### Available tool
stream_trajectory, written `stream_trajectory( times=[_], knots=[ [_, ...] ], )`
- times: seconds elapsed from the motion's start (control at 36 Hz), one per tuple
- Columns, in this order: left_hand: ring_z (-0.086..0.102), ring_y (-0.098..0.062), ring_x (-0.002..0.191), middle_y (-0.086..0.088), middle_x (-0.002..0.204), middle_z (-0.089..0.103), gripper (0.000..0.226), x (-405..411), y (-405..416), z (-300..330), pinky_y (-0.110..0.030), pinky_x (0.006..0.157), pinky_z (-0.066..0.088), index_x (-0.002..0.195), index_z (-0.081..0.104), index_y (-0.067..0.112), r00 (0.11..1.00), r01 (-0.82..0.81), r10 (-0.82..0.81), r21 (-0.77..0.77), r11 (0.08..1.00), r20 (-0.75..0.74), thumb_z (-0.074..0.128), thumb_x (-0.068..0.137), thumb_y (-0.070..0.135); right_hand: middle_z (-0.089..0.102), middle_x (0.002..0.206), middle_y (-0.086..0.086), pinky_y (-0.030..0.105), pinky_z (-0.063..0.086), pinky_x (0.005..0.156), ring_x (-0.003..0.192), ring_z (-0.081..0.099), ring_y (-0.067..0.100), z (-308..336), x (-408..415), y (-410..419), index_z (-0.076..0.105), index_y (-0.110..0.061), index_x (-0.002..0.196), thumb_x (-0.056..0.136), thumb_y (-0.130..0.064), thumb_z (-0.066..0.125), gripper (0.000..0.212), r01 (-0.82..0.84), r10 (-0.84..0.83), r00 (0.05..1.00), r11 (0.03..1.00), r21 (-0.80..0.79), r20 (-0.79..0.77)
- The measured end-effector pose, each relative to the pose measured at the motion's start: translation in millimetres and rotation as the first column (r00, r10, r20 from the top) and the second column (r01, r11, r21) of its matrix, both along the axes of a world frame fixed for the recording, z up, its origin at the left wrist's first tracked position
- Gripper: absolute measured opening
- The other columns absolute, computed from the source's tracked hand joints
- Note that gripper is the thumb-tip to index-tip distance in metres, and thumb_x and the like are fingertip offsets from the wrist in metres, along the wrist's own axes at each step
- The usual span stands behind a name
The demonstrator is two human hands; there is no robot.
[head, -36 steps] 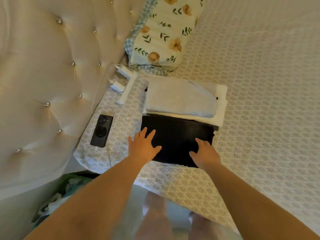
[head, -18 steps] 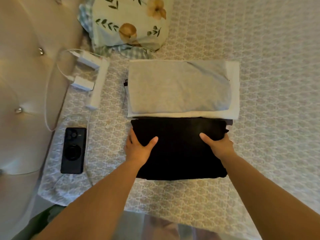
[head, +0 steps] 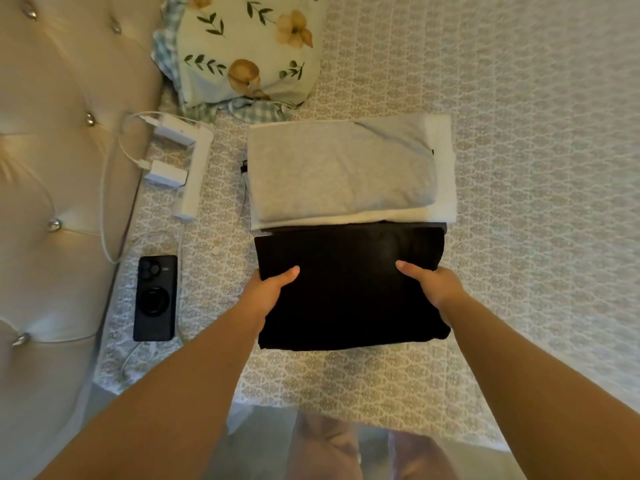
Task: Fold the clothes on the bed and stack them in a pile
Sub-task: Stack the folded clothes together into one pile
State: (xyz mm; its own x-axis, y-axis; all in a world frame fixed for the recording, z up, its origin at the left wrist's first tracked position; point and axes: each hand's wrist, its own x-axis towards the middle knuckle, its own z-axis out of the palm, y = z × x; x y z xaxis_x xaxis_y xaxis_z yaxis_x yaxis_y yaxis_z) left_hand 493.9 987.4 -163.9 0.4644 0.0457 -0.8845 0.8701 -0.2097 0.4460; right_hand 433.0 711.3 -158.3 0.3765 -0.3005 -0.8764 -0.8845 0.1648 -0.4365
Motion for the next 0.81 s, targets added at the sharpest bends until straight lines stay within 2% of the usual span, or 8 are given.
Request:
stream_trajectory(
  times=[0.14,0.25,0.31,0.36,0.39,0.56,0.67,0.81],
  knots=[
    [0.061,-0.027,0.108,-0.002,0.119,0.064,0.065,-12,-11,42,-0.05,0.098,0.047,0.133,0.051,0.026,0.998,0.03,-0.031,0.016,0.999,0.063,0.078,0.075,0.041,0.069,0.096,0.009,0.045,0.053,0.087,0.09,0.066,0.032,41,-19,-18,0.063,-0.013,0.099,0.067,-0.047,0.079,0.049,0.002,0.0,1.0,0.997,0.083,-0.018],
    [0.062,-0.025,0.105,-0.002,0.118,0.064,0.06,-21,-30,83,-0.046,0.096,0.049,0.131,0.051,0.026,0.988,0.081,-0.086,0.037,0.996,0.129,0.075,0.078,0.043,0.071,0.094,0.01,0.039,0.054,0.076,0.086,0.068,0.03,85,-35,-40,0.064,-0.015,0.091,0.068,-0.048,0.078,0.043,-0.006,0.004,1.0,0.997,0.077,0.021],
    [0.061,-0.026,0.107,-0.003,0.121,0.063,0.06,-27,-45,106,-0.047,0.098,0.047,0.132,0.051,0.026,0.98,0.115,-0.12,0.043,0.992,0.156,0.073,0.079,0.044,0.068,0.091,0.008,0.038,0.052,0.074,0.085,0.066,0.029,109,-45,-50,0.061,-0.016,0.091,0.072,-0.048,0.076,0.041,0.031,-0.033,0.998,0.998,0.053,0.044],
    [0.06,-0.027,0.109,-0.004,0.122,0.063,0.058,-36,-63,130,-0.048,0.099,0.046,0.132,0.051,0.026,0.972,0.148,-0.155,0.053,0.988,0.178,0.071,0.081,0.044,0.066,0.087,0.005,0.033,0.049,0.064,0.079,0.064,0.026,133,-60,-58,0.058,-0.016,0.09,0.075,-0.046,0.074,0.036,0.102,-0.104,0.992,0.994,0.032,0.075],
    [0.06,-0.027,0.109,-0.004,0.122,0.062,0.057,-42,-74,142,-0.048,0.1,0.046,0.132,0.051,0.026,0.968,0.162,-0.171,0.062,0.985,0.185,0.071,0.081,0.043,0.065,0.087,0.005,0.032,0.047,0.062,0.078,0.063,0.025,144,-70,-63,0.058,-0.015,0.093,0.077,-0.044,0.073,0.036,0.136,-0.138,0.986,0.99,0.022,0.091],
    [0.061,-0.032,0.107,-0.009,0.122,0.063,0.056,-73,-153,198,-0.049,0.098,0.047,0.13,0.054,0.02,0.946,0.258,-0.262,0.048,0.965,0.191,0.072,0.081,0.042,0.062,0.09,0.002,0.036,0.044,0.07,0.076,0.059,0.019,198,-136,-121,0.059,-0.016,0.108,0.081,-0.04,0.071,0.038,0.28,-0.269,0.941,0.96,-0.025,0.204],
    [0.058,-0.032,0.113,-0.009,0.129,0.059,0.063,-102,-229,217,-0.051,0.1,0.045,0.138,0.047,0.021,0.925,0.313,-0.305,-0.002,0.95,0.228,0.071,0.082,0.041,0.062,0.109,0.008,0.037,0.044,0.076,0.087,0.058,0.025,218,-182,-186,0.057,-0.012,0.123,0.081,-0.041,0.07,0.052,0.357,-0.324,0.907,0.93,-0.082,0.269],
    [0.058,-0.03,0.114,-0.005,0.13,0.057,0.068,-155,-332,227,-0.052,0.099,0.046,0.139,0.045,0.024,0.907,0.338,-0.326,0.004,0.941,0.267,0.073,0.08,0.042,0.059,0.124,0.01,0.037,0.041,0.078,0.092,0.053,0.024,230,-247,-280,0.053,-0.012,0.129,0.083,-0.041,0.068,0.056,0.402,-0.346,0.885,0.906,-0.135,0.311]
  ],
)
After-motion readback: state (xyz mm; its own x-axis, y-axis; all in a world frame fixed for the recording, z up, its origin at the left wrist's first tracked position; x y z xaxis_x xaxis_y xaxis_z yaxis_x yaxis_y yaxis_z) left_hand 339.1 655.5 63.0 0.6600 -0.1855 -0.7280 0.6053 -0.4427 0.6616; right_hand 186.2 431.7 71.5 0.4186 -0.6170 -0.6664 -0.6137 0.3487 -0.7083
